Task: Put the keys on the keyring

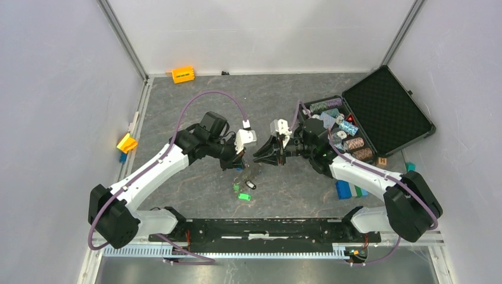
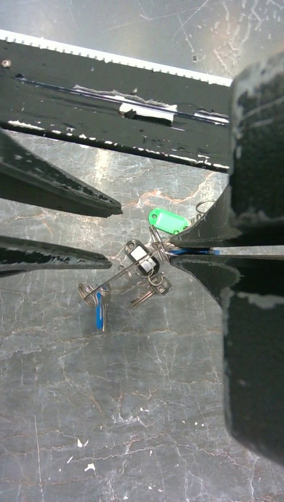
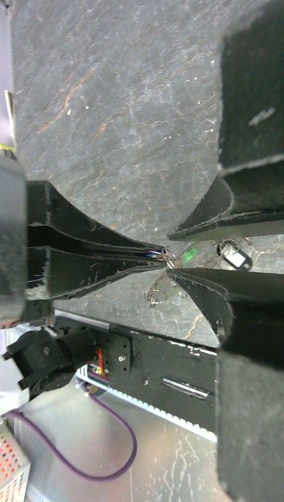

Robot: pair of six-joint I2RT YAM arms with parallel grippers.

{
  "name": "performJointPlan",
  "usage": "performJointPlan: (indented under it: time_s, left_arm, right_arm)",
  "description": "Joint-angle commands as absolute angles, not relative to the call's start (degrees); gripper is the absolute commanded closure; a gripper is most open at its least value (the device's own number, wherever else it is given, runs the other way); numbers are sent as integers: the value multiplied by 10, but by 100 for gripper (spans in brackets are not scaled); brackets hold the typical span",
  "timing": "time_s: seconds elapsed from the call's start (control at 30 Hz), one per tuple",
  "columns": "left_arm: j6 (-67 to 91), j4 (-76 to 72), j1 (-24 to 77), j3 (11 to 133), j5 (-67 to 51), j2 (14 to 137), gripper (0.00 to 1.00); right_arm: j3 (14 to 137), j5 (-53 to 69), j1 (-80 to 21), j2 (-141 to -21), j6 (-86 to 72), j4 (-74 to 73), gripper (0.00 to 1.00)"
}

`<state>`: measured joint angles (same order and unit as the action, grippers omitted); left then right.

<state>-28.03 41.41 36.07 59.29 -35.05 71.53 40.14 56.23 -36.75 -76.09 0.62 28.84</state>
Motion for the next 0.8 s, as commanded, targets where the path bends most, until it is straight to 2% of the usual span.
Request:
performJointPlan:
  time_s: [0.0,0.37,0.77]
  left_arm:
    - [-224,366,360,623,-335,720,98]
    - [-182,333,360,615,-316,715,98]
    - [-183,332,360,609,-320,714,98]
  right_arm:
    - [401,522,-384,-761,52,243,71]
    - [420,460,-403,-797,55,211,66]
    - [440,457,-410,-809,41,209,65]
